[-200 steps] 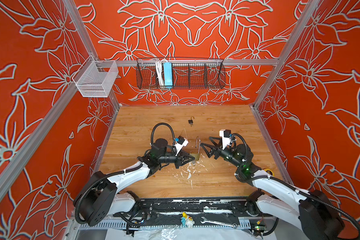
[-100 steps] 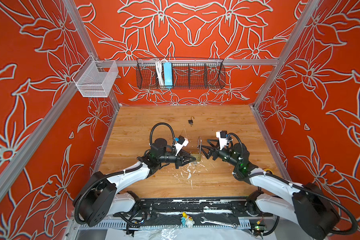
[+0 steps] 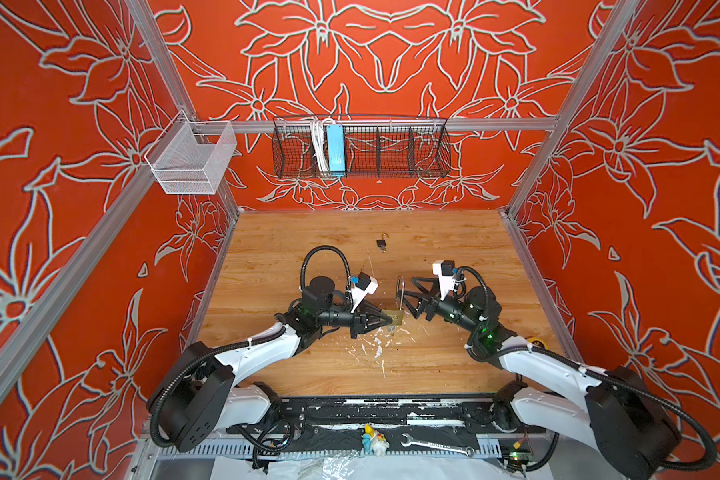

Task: Unlock with the key

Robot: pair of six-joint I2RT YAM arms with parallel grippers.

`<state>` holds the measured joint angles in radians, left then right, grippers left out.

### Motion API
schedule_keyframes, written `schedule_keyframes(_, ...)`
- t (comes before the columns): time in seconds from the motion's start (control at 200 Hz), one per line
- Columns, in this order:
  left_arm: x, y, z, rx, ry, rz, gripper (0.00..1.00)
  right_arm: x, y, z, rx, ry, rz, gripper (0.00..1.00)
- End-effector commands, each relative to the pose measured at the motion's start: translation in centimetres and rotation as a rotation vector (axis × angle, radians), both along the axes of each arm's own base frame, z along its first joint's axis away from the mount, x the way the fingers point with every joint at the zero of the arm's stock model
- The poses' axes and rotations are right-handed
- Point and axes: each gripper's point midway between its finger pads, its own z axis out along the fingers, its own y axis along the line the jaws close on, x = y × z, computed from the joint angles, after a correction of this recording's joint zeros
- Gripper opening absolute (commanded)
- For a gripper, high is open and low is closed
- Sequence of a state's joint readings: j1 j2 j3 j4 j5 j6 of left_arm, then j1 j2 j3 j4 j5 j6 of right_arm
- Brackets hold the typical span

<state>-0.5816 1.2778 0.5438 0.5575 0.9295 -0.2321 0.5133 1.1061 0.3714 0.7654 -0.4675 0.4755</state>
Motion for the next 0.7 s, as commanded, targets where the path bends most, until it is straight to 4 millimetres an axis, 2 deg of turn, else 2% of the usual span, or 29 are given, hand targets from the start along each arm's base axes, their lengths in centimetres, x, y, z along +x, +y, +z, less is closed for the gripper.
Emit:
schedule_keyframes(0.0,-0.8,-1.0,3.2,-0.071,-0.1,-0.084,0.0,1.3,-0.2,1.1,0.002,-0.007,-0.051,0.94)
schedule_keyframes(0.09,-1.2,-1.3,3.3,-0.072,-0.096,-0.109,0.0,1.5,-0.1,1.1,-0.002,-0.005,-0.064,0.94)
schedule_keyframes(0.19,-1.2,-1.7,3.2,-0.057,-0.1,-0.096,0.0,2.2,-1.0,0.3,-0.031,0.023,-0.136,0.92)
schedule_keyframes(0.395,2.8,-0.8,1.9,0.046,-0.091,0.19,0.0,3.6,-3.6,-1.6,-0.151,0.091,-0.321,0.89)
schedule_keyframes(0.545,3.9,-0.1,1.7,0.073,-0.107,0.29,0.0,3.9,-5.1,-2.2,-0.2,0.111,-0.413,0.88)
schedule_keyframes(0.696,5.5,1.1,1.1,0.13,-0.146,0.465,0.0,3.9,-5.1,-2.3,-0.214,0.116,-0.422,0.88)
